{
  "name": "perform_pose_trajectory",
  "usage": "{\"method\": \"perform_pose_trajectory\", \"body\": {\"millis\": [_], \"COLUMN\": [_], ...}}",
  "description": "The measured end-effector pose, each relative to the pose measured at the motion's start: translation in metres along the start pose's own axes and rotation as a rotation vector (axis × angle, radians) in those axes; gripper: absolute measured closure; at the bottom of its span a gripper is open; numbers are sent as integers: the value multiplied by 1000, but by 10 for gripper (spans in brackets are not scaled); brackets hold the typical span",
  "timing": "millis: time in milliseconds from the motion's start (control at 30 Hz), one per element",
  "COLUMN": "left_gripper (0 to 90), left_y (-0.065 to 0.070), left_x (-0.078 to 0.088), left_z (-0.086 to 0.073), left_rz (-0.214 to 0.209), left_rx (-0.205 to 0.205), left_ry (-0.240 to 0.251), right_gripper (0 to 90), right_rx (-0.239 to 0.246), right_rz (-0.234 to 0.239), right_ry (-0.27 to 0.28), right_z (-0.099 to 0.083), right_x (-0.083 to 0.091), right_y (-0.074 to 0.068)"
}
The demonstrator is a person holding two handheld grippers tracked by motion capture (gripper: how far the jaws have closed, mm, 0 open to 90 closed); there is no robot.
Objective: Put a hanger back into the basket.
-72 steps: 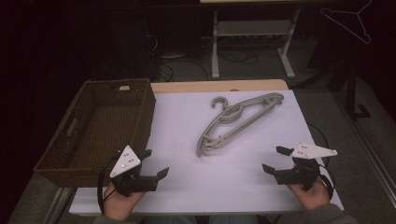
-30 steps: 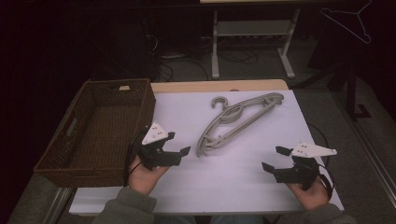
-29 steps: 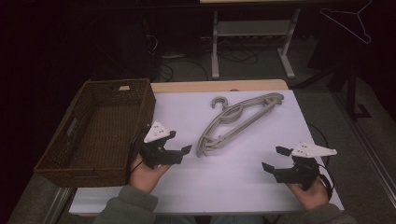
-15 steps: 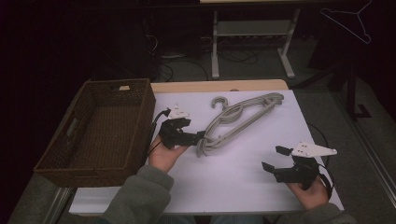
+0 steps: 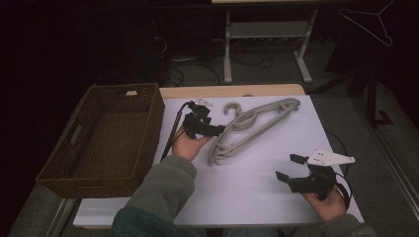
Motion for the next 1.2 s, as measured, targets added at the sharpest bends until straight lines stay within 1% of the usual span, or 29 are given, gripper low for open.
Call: {"method": "perform_pose_trajectory", "body": {"millis": [33, 100, 133, 200, 267, 300, 333, 400, 467, 500, 533, 567, 600, 633, 667, 733, 767, 800, 833, 867, 933, 1000, 1033, 1067, 1133, 1200], "left_gripper": [353, 354, 361, 372, 381, 405, 419, 445, 458, 462, 473, 488, 499, 508, 513, 520, 536, 545, 550, 567, 595, 626, 644, 657, 696, 716], "left_y": [0, 1, 2, 1, -1, -4, -5, -6, -10, -10, -12, -13, -13, -13, -13, -14, -16, -16, -16, -17, -18, -19, -19, -18, -17, -18], "left_x": [0, -10, -14, -16, -21, -26, -28, -30, -39, -39, -43, -45, -45, -48, -52, -53, -57, -58, -58, -62, -63, -64, -64, -66, -68, -68], "left_z": [0, 6, 9, 10, 13, 13, 13, 13, 9, 9, 7, 5, 5, 4, 3, 2, 0, -1, -1, -3, -4, -6, -6, -6, -7, -8], "left_rz": [0, 7, 3, -3, -22, -41, -43, -51, -58, -58, -69, -79, -79, -87, -84, -85, -99, -104, -104, -109, -107, -117, -117, -123, -134, -130], "left_rx": [0, -2, 9, 13, 36, 56, 61, 68, 79, 79, 91, 96, 96, 103, 98, 101, 115, 124, 124, 141, 137, 131, 131, 150, 156, 156], "left_ry": [0, -21, -15, -18, -16, -23, -24, -30, -59, -59, -79, -87, -87, -91, -105, -112, -127, -134, -134, -143, -150, -172, -172, -180, -185, -193], "right_gripper": [180, 185, 187, 187, 187, 188, 188, 189, 190, 190, 190, 190, 190, 192, 192, 192, 193, 194, 194, 195, 197, 198, 198, 200, 202, 203], "right_rx": [0, 0, -1, -1, 1, -1, 0, 1, -2, -2, -3, -4, -4, -1, -2, -4, -5, -6, -6, -4, -6, -9, -9, -8, -4, -3], "right_rz": [0, 1, 2, 3, 6, 9, 9, 10, 15, 16, 18, 19, 19, 19, 19, 20, 22, 23, 23, 24, 27, 31, 31, 33, 33, 34], "right_ry": [0, 0, 0, -1, 1, 2, 4, 5, 5, 5, 5, 5, 5, 4, 4, 4, 4, 3, 3, 5, 7, 9, 9, 8, 8, 8], "right_z": [0, 0, 1, 1, 1, 1, 1, 1, 1, 1, 1, 1, 1, 1, 1, 1, 1, 1, 1, 1, 1, 1, 1, 1, 1, 1], "right_x": [0, 0, 0, 0, 0, 0, 0, 0, 0, 0, -1, -1, -1, -1, -1, -1, -1, -1, -1, -1, 0, 0, 0, 0, 0, 0], "right_y": [0, 0, -1, -1, -1, -1, -1, -1, -2, -2, -2, -2, -2, -2, -2, -1, -1, -2, -2, -2, -2, -2, -2, -2, -2, -2]}}
Point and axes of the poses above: each handheld gripper's, and its own axes: x roughly backward along the jaws, z roughly out of its top, y roughly to its right, the point moved 6 cm from there along -x, roughly forward along the jaws, and after that the axes turned 10 degrees about -y, right-handed, at the moved point
